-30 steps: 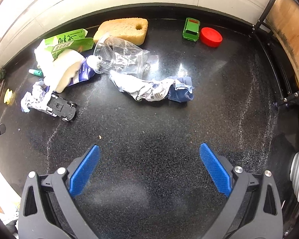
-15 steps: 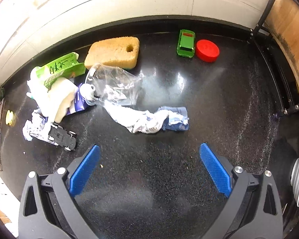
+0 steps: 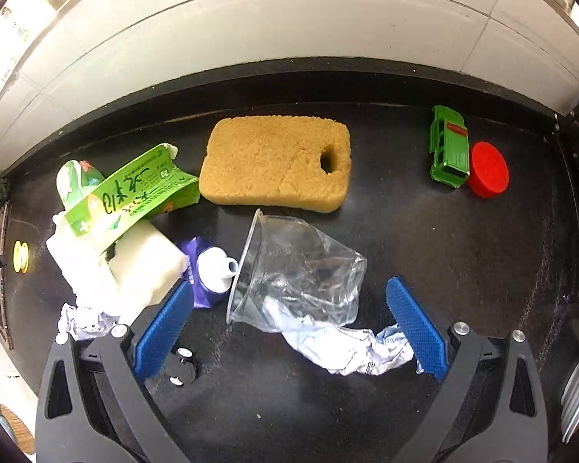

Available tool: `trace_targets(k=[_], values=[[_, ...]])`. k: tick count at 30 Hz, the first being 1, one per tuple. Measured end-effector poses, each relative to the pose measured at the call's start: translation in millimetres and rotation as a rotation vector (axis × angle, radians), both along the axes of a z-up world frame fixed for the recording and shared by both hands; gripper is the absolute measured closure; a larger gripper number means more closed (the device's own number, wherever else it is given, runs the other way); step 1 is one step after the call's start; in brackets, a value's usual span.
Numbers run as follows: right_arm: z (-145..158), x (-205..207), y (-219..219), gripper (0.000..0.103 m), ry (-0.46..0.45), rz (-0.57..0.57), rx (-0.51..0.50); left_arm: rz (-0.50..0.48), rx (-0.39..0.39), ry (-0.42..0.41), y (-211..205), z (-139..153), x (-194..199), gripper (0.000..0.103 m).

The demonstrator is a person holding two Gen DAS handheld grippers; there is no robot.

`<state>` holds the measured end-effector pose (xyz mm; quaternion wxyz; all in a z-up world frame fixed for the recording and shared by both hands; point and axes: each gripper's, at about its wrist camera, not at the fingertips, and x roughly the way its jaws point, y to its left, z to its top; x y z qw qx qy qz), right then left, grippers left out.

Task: Collect trash
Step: 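Grasp the yellow tape roll with the left tool while the right tool grasps the clear plastic bag, then carry both items over the trash bin and open both tools to drop them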

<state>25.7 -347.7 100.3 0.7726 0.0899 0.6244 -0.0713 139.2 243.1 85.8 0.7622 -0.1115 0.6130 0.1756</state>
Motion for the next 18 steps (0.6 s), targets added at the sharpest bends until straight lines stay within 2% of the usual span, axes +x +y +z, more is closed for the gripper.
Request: trace_targets(k=[1, 2, 3, 4, 5, 6, 7, 8, 14, 18], values=[[-4, 4, 1, 0.027, 0.01, 0.006, -0.004, 0.004, -0.002, 0.006, 2, -6, 1, 0.013], [-9, 8, 3, 0.036, 0.023, 0.012, -0.009, 0.01, -0.011, 0.009, 4, -11, 2, 0.021], [-11, 10, 4, 0.039, 0.011, 0.012, -0.017, 0.016, -0.046, 0.007, 6, -18, 2, 0.04], [-11, 11, 4, 0.046, -0.006, 0.01, -0.016, 0.03, -0.09, 0.003, 9, -25, 0, 0.063], [-11, 13, 4, 0.052, -0.017, 0.008, -0.019, 0.038, -0.078, -0.016, 10, -26, -1, 0.068], [-11, 13, 3, 0.055, -0.021, 0.006, -0.022, 0.021, -0.06, -0.018, 7, -26, -1, 0.089], [-9, 14, 1, 0.066, -0.033, -0.003, -0.021, 0.005, -0.059, -0.021, 5, -26, -1, 0.089], [-5, 11, -3, 0.068, -0.044, -0.015, -0.011, -0.001, -0.073, -0.024, 3, -26, -2, 0.089], [29, -7, -16, 0.075, -0.131, -0.054, 0.022, -0.009, -0.12, -0.09, -4, -2, -26, 0.09], [59, -3, 1, 0.075, -0.192, -0.003, 0.054, -0.017, -0.121, -0.125, 2, 28, -58, 0.09]])
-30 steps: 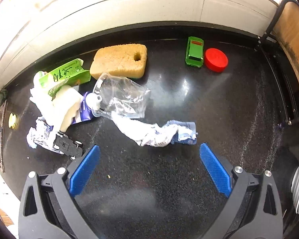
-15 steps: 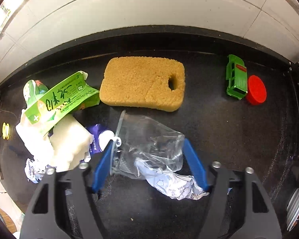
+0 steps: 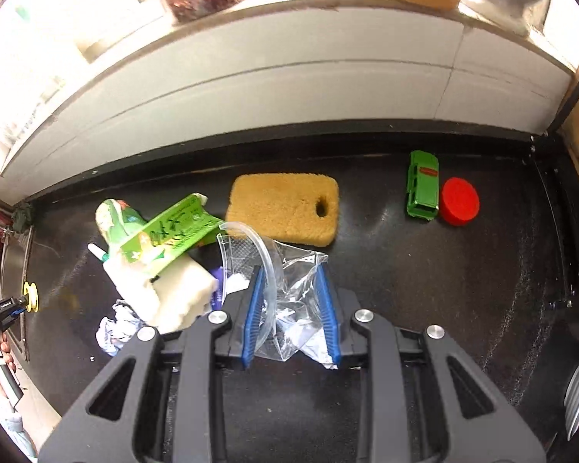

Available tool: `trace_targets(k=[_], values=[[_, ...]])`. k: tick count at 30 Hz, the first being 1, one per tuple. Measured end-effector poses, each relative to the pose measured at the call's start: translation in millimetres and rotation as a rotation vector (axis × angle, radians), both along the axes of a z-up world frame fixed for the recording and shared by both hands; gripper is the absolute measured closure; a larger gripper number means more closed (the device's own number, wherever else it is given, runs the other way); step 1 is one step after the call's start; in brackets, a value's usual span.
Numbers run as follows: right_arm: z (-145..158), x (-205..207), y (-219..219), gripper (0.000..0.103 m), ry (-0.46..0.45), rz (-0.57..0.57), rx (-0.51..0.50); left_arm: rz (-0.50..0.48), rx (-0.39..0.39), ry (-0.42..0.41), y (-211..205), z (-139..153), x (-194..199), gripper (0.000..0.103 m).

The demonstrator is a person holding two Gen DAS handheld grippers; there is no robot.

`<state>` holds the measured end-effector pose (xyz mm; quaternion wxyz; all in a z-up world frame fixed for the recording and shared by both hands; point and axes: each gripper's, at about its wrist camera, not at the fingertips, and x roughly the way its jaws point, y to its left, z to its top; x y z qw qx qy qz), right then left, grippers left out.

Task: Collect trash
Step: 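Carry both items over the trash bin and open both tools to drop them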

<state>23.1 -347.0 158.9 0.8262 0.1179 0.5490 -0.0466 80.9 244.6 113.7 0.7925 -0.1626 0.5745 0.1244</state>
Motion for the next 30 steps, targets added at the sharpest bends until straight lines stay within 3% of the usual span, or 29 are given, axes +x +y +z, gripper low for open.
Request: trace_targets(k=[3, 7, 10, 14, 18, 22, 27, 30], values=[[22, 7, 36, 0.075, -0.048, 0.094, 0.022, 0.015, 0.035, -0.02, 10, 26, -44, 0.09], [42, 9, 122, 0.075, -0.085, 0.298, 0.096, 0.082, 0.08, -0.035, 37, 55, -114, 0.09], [49, 2, 224, 0.075, -0.08, 0.529, 0.163, 0.165, 0.131, -0.022, 59, 71, -180, 0.09], [43, -38, 373, 0.075, -0.012, 0.857, 0.224, 0.309, 0.164, 0.024, 79, 74, -278, 0.09], [21, -105, 503, 0.075, 0.073, 1.144, 0.222, 0.474, 0.137, 0.092, 94, 51, -364, 0.09], [1, -180, 590, 0.075, 0.127, 1.341, 0.157, 0.578, 0.098, 0.154, 99, 16, -419, 0.09], [-46, -242, 642, 0.075, 0.188, 1.469, 0.062, 0.676, 0.012, 0.202, 102, -35, -454, 0.09], [-84, -254, 662, 0.075, 0.225, 1.501, 0.009, 0.703, -0.033, 0.219, 107, -63, -460, 0.09]])
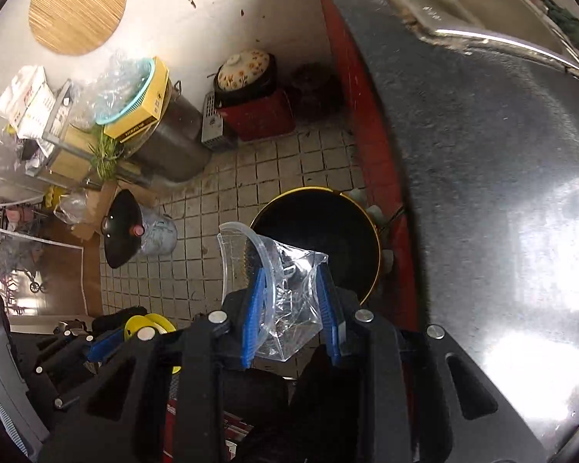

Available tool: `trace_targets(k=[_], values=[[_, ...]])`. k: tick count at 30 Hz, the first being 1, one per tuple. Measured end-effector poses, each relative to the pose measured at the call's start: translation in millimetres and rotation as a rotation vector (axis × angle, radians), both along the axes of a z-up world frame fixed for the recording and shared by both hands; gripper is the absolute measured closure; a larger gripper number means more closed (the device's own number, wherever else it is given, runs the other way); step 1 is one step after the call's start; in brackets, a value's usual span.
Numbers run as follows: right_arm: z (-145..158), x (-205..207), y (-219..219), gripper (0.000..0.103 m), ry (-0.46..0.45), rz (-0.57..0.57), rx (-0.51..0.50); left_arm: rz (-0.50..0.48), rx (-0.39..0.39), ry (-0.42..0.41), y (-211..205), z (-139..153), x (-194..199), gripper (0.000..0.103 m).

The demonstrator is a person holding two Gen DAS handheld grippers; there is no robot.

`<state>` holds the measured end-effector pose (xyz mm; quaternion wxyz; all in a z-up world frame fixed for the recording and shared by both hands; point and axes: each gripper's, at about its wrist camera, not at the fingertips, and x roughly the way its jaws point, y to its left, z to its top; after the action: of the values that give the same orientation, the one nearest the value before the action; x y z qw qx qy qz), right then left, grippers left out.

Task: Collect trash
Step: 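Carry both items over the trash bin and open both tools to drop them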

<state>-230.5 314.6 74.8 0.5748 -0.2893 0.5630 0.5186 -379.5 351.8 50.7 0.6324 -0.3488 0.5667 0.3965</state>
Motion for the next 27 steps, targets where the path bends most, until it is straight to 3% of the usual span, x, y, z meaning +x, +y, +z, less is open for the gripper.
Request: trace_targets(k=[9, 19, 21, 22, 23, 24, 25, 27], values=[[-67, -12, 24, 0.075, -0.012, 0.037, -0.109, 0.042, -0.067, 0.001, 20, -45, 5, 0.09], [-75, -6, 34, 0.075, -0.003, 0.033, -0.126, 0.03, -0.121, -0.019, 26, -65, 15, 0.09], [-71, -5, 36, 0.068, 0.026, 0.032, -0.108, 0.031, -0.135, -0.064, 31, -63, 17, 0.089], [-65, -3, 36, 0.051, 0.027, 0.029, -0.095, 0.032, -0.136, -0.091, 33, -61, 18, 0.084], [-59, -2, 37, 0.044, 0.019, 0.025, -0.075, 0.026, -0.134, -0.104, 36, -59, 19, 0.077], [-49, -2, 36, 0.04, 0.013, 0.028, -0.049, 0.026, -0.123, -0.103, 35, -54, 18, 0.044], [-40, -1, 38, 0.035, 0.003, 0.034, -0.029, 0.03, -0.101, -0.099, 32, -51, 22, 0.019], [-13, 1, 36, 0.032, -0.028, 0.044, 0.026, 0.045, -0.032, -0.111, 29, -32, 20, 0.018]])
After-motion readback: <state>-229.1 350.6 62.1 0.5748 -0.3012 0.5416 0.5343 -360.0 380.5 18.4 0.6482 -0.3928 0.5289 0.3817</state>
